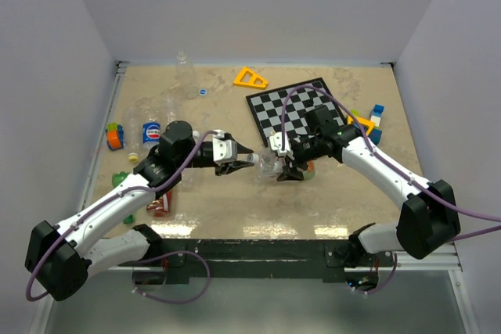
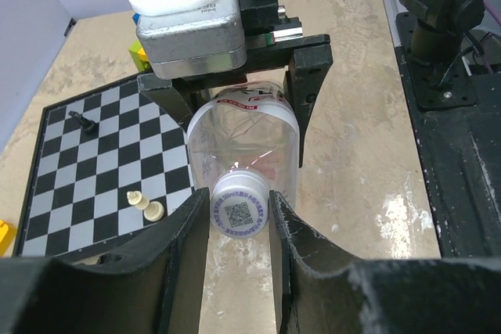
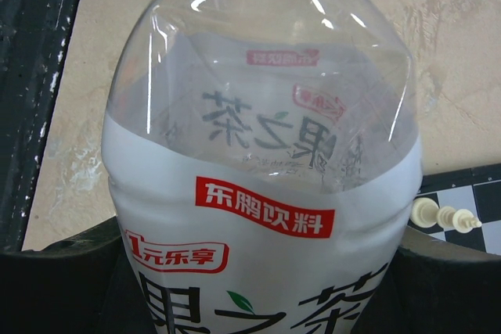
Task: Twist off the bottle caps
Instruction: Unscrew the bottle cap from the plastic bottle.
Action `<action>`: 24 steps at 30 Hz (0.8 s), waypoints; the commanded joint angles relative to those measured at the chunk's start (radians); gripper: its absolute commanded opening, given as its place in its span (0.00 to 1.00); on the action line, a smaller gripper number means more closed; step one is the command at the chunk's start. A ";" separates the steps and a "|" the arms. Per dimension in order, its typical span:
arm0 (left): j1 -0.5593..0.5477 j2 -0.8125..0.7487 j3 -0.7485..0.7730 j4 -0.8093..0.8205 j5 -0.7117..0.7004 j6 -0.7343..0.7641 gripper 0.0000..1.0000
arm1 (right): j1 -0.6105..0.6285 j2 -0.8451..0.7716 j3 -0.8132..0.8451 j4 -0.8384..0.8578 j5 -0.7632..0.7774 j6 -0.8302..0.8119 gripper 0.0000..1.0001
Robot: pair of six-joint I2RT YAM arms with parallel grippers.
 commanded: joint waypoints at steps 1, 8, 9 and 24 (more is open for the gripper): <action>0.001 0.008 0.056 0.026 0.039 -0.078 0.04 | 0.006 -0.003 -0.001 0.008 -0.027 -0.007 0.09; 0.001 0.003 0.088 -0.048 -0.220 -0.838 0.00 | 0.006 -0.018 -0.005 0.022 -0.009 0.013 0.09; 0.001 -0.006 0.082 -0.084 -0.301 -0.947 0.00 | 0.006 -0.018 -0.006 0.027 -0.007 0.015 0.09; 0.000 -0.075 0.053 -0.188 -0.506 -1.177 0.00 | 0.006 0.002 -0.009 0.033 0.010 0.022 0.09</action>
